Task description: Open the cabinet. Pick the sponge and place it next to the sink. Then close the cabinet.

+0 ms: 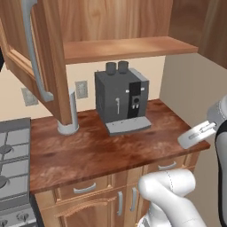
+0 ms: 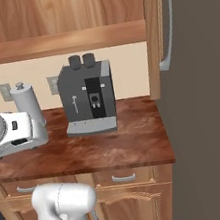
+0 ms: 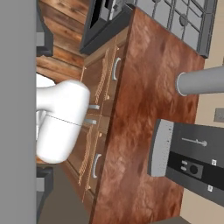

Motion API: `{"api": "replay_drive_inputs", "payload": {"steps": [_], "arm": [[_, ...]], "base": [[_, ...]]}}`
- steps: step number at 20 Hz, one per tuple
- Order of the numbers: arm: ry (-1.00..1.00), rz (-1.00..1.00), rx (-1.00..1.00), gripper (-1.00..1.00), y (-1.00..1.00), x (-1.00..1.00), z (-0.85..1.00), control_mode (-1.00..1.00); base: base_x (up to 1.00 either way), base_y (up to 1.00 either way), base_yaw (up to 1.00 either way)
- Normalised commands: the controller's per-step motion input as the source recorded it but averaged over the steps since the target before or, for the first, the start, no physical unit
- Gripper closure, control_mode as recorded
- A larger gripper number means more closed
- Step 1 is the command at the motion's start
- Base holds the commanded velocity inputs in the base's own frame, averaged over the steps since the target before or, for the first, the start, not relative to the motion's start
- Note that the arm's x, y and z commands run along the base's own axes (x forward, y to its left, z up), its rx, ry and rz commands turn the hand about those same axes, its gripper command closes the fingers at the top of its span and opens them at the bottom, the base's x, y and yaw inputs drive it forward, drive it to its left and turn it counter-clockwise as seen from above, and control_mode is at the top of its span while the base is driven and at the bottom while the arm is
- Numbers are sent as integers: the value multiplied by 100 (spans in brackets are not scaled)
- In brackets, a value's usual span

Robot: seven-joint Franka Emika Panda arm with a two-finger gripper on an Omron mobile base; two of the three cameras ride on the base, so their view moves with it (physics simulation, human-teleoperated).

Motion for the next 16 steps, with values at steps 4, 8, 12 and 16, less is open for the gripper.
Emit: {"api": "replay_drive_inputs", "payload": {"steps": [4,8,12,16], "arm": [[0,0,0,-100,0,0,0,100],[0,0,0,-100,0,0,0,100],[0,0,0,-100,0,0,0,100],[0,0,0,-100,0,0,0,100]], "base": [[2,0,0],[0,0,0],[0,0,0],[0,0,0]]}}
